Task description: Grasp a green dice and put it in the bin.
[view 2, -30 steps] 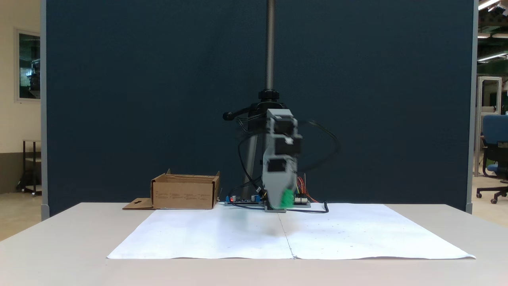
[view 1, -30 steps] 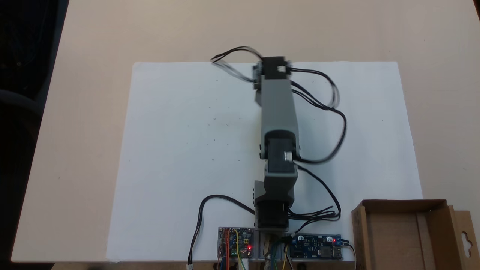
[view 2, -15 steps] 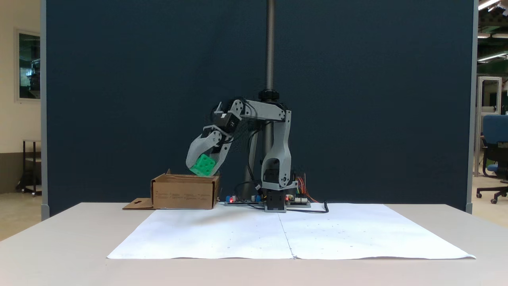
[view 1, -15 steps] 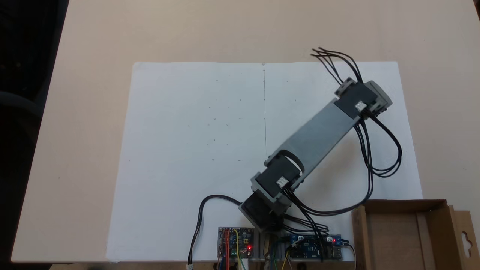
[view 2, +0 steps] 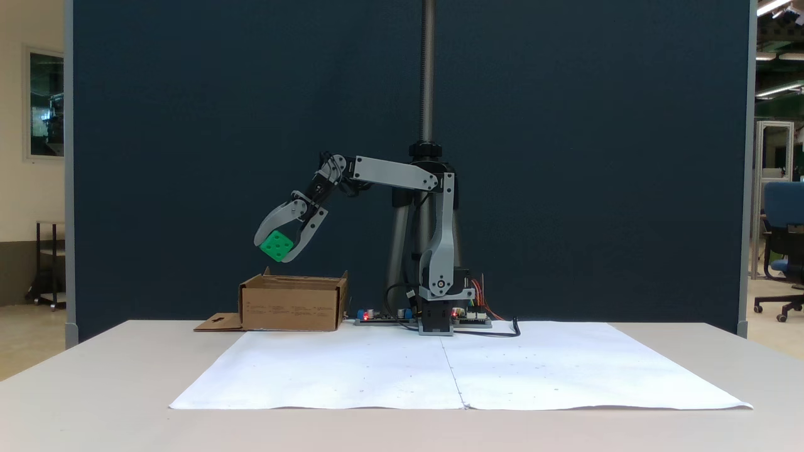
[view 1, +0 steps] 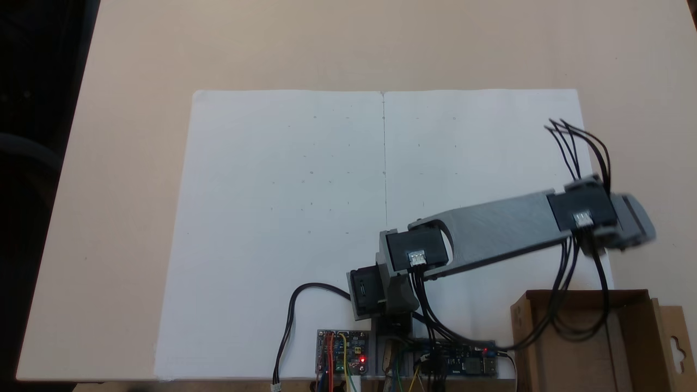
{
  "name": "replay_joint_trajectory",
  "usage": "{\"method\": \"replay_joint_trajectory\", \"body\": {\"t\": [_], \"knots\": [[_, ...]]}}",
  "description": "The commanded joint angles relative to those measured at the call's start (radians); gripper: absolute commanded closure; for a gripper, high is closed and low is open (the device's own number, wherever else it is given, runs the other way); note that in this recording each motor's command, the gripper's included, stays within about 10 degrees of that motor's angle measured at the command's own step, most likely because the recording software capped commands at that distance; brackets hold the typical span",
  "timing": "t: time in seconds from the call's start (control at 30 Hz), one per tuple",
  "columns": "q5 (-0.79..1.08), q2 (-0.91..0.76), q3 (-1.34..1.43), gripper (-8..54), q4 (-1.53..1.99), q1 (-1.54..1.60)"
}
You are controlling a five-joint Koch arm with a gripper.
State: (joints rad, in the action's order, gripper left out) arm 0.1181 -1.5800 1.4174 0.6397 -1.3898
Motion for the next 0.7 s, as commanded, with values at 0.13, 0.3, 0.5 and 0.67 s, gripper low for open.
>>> {"method": "replay_joint_trajectory", "body": {"t": [0.13, 0.3, 0.5, 0.67], "knots": [[0.215, -0.006, -0.071, 33.9, 0.218, -0.204], [0.299, 0.038, -0.071, 33.9, 0.215, -0.308], [0.339, 0.112, -0.074, 33.9, 0.155, -0.345], [0.356, 0.187, -0.092, 33.9, 0.075, -0.370]]}}
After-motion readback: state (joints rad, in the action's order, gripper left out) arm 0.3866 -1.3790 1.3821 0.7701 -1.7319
